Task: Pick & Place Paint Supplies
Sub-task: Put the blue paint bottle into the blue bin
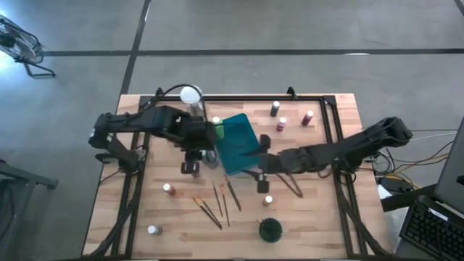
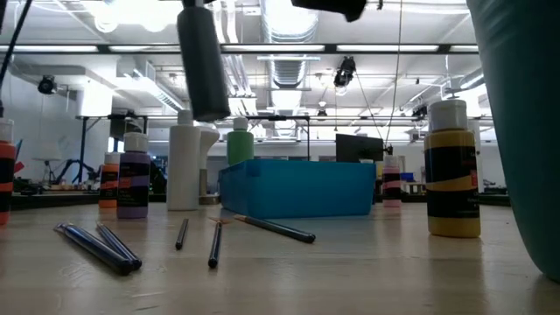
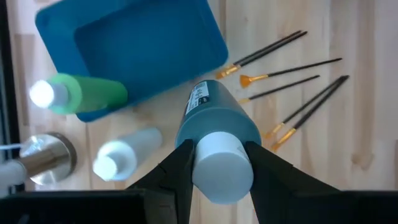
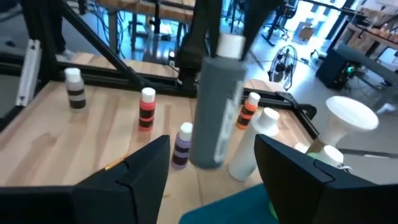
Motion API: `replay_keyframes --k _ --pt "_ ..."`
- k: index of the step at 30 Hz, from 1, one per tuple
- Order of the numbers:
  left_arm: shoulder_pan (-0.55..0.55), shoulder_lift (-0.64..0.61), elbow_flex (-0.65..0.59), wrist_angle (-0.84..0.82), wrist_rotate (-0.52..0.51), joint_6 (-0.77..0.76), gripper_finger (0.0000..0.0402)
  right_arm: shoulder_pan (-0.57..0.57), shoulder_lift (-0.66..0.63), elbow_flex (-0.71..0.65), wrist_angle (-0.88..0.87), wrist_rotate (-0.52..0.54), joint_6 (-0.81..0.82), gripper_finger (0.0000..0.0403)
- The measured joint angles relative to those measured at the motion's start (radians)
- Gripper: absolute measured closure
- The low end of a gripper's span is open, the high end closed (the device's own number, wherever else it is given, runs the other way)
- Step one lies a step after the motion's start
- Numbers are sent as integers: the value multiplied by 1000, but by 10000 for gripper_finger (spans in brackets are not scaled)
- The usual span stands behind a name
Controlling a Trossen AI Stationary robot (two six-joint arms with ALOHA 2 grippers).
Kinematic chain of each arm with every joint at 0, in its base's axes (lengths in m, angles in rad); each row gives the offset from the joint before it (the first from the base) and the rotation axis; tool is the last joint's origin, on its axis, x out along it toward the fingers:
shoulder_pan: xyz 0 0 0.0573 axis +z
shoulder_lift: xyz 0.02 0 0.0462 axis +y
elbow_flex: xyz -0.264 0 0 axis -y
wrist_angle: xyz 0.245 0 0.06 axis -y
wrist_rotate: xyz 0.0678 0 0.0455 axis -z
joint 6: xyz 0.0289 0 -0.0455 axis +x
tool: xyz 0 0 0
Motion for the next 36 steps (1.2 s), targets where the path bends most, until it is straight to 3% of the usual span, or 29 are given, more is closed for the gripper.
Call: replay_keyframes --k 7,19,24,28,36 --pt "3 93 140 -15 5 126 279 -25 68 64 7 0 14 141" --pt "33 265 400 -41 0 305 279 -65 48 -13 74 7 66 115" --pt "33 284 429 -41 7 322 279 -94 48 -13 95 -6 62 128" --pt "34 285 429 -42 7 325 279 -119 48 -10 133 -99 65 142" --pt "35 285 429 -42 8 322 279 -129 49 -10 110 -125 80 158"
